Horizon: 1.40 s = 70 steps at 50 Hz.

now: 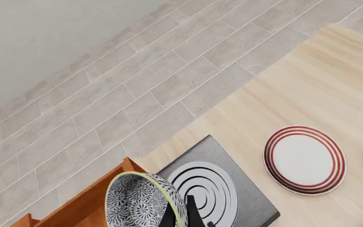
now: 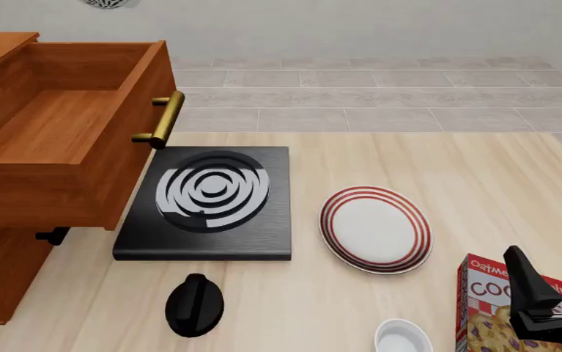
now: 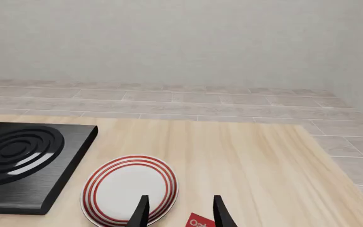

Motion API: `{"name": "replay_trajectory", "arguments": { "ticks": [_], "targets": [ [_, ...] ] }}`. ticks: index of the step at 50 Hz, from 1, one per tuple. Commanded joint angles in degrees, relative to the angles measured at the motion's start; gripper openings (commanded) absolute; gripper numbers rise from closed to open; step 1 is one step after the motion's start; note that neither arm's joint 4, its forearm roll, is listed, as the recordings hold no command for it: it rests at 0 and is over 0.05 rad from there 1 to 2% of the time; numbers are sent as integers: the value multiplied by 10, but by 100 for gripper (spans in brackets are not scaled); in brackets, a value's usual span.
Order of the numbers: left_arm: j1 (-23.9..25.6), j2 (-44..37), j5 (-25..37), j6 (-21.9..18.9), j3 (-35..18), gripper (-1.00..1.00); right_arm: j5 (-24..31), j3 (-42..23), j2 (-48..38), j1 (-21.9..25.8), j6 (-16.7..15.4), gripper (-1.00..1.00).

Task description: Pick the akita bowl in the top layer of the wooden cabinet and place it on the plate.

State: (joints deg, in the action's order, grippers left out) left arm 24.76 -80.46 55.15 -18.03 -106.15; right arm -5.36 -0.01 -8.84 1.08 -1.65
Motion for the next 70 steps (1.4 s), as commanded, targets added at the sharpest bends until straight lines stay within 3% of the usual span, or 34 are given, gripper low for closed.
{"name": "replay_trajectory", "arguments": {
  "ticks": [1,70],
  "targets": [
    [33,-6,-8,-9,-2,-100,0,0,0,1,-1,100],
    [196,-71,-122,-38,104,-100,22,0,27,0,-7,100]
  ]
}}
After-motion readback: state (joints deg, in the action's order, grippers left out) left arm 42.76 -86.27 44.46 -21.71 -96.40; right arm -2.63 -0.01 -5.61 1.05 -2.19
